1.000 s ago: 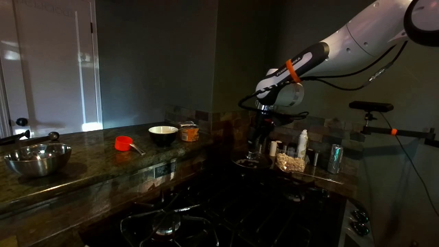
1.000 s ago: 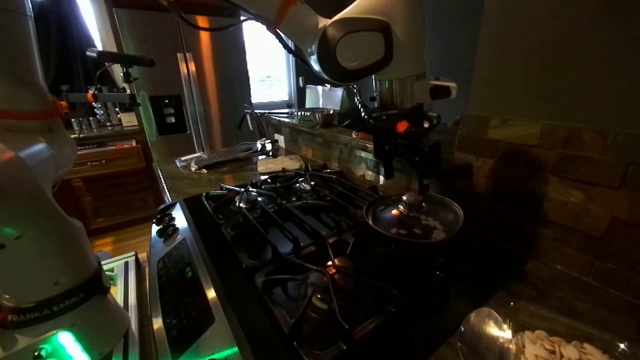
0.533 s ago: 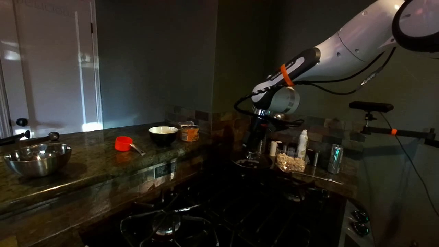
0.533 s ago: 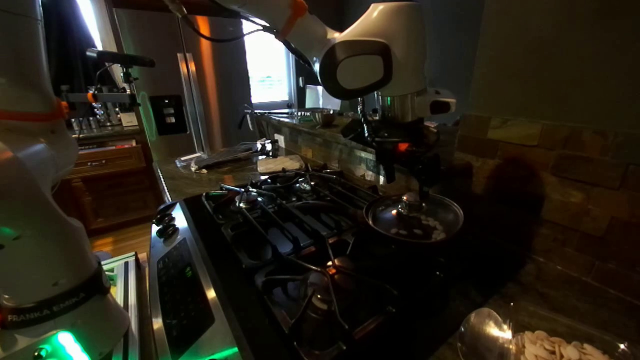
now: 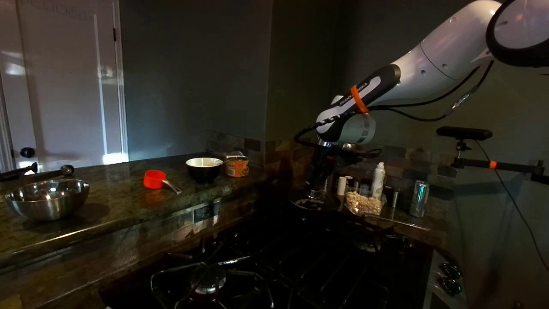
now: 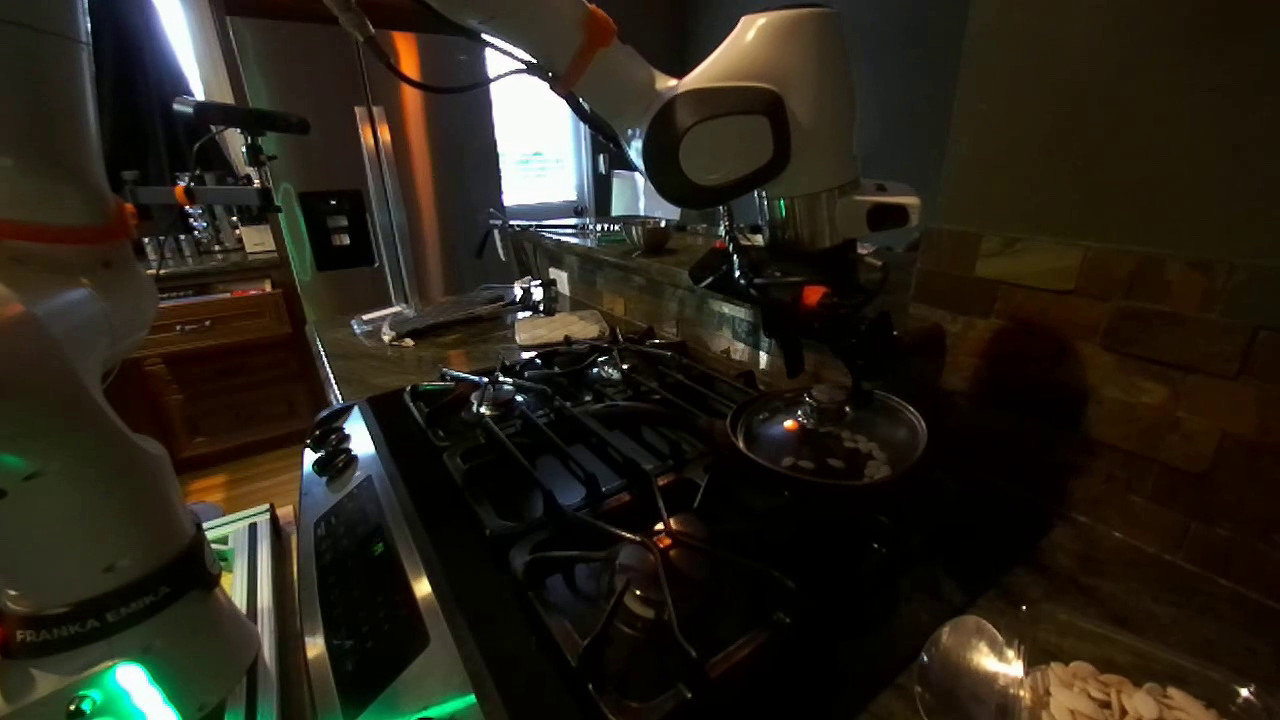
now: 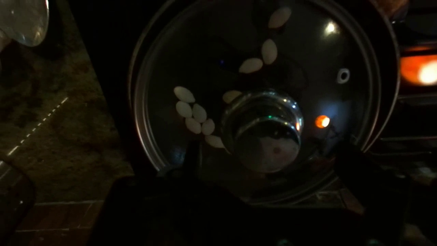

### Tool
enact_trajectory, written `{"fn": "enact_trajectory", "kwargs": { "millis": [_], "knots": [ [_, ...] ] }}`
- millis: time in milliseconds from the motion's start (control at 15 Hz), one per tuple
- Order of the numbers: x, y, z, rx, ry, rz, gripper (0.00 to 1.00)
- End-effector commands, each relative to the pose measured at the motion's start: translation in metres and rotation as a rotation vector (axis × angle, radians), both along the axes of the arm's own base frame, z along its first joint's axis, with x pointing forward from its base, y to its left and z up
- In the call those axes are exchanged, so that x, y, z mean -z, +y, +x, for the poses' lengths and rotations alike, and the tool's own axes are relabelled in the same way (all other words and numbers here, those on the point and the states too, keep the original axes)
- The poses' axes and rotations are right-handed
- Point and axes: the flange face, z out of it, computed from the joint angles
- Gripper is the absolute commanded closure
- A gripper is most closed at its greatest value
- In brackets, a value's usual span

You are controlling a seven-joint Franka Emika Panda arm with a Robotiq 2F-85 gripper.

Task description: Put the lid on the left side of the stove

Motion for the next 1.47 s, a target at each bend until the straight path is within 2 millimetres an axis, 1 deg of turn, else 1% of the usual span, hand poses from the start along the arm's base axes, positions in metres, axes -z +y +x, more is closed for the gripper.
{"fn": "enact_trajectory", "kwargs": {
  "millis": [0,67,200,267,333,400,467,600,733,933,1200,1400],
  "knots": [
    [0.012,-0.002,0.0,0.02,0.023,-0.017,0.04],
    [0.014,-0.002,0.001,0.022,0.026,-0.021,0.08],
    [0.016,0.002,0.002,0.014,0.032,-0.019,0.21],
    [0.017,0.003,0.003,0.007,0.029,-0.022,0.33],
    [0.018,0.005,0.003,0.001,0.031,-0.021,0.39],
    [0.017,0.007,0.003,-0.003,0.031,-0.021,0.53],
    [0.016,0.009,0.003,-0.001,0.031,-0.021,0.63],
    [0.011,0.01,0.001,-0.005,0.019,-0.036,0.76],
    [0.008,0.012,0.002,-0.016,0.01,-0.053,0.76],
    [-0.006,0.019,0.001,-0.045,0.005,-0.089,0.76],
    [-0.029,0.031,0.002,-0.088,-0.007,-0.095,0.76],
    [-0.05,0.038,0.005,-0.118,0.009,-0.082,0.76]
  ]
}}
